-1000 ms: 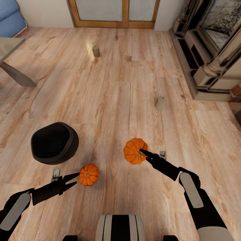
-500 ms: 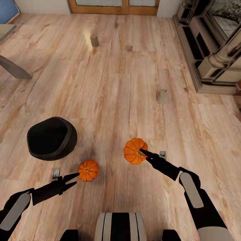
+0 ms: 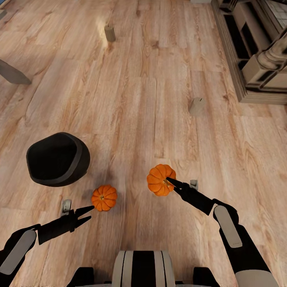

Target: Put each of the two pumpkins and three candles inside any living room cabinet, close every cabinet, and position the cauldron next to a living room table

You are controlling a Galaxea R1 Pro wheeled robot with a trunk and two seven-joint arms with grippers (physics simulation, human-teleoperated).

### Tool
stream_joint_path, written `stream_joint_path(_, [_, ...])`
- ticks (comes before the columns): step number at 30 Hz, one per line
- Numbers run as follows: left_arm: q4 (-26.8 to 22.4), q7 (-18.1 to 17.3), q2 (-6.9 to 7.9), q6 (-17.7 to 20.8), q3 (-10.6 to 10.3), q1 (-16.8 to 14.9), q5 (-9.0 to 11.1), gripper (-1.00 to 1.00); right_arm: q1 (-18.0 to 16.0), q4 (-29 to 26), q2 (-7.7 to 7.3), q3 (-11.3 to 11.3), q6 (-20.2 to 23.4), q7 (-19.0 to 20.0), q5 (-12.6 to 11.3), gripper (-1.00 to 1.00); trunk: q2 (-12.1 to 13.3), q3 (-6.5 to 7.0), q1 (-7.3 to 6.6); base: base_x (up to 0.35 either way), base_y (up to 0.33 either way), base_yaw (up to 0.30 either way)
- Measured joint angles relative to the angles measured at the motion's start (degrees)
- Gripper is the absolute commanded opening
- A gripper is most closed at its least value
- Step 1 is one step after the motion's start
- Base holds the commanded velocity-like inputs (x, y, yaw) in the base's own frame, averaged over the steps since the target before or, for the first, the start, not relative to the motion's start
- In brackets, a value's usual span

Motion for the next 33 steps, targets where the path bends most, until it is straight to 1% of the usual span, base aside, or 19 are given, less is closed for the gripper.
stream_joint_path(11, [0.0,0.0,-0.06,0.0,0.0,0.0,0.0,1.00,0.0,0.1,0.00,0.0,-0.1,0.0,0.0,-1.00,-0.1,-2.44,0.28,0.000,0.000,0.000])
stream_joint_path(19, [0.0,0.0,0.00,0.0,0.1,0.0,0.1,1.00,0.0,0.2,0.01,0.0,-0.1,0.0,0.0,-1.00,-0.1,-2.45,0.28,0.005,0.000,0.000])
stream_joint_path(24, [0.0,0.0,0.05,0.1,0.1,0.0,0.1,1.00,0.0,0.3,0.00,0.0,-0.1,0.0,-0.1,-1.00,-0.1,-2.44,0.26,0.164,0.000,0.000])
stream_joint_path(33, [0.0,0.0,0.09,0.1,0.2,0.0,0.1,1.00,0.0,0.4,0.00,0.0,-0.2,-0.1,0.0,-1.00,-0.1,-2.44,0.28,0.016,0.000,0.000])
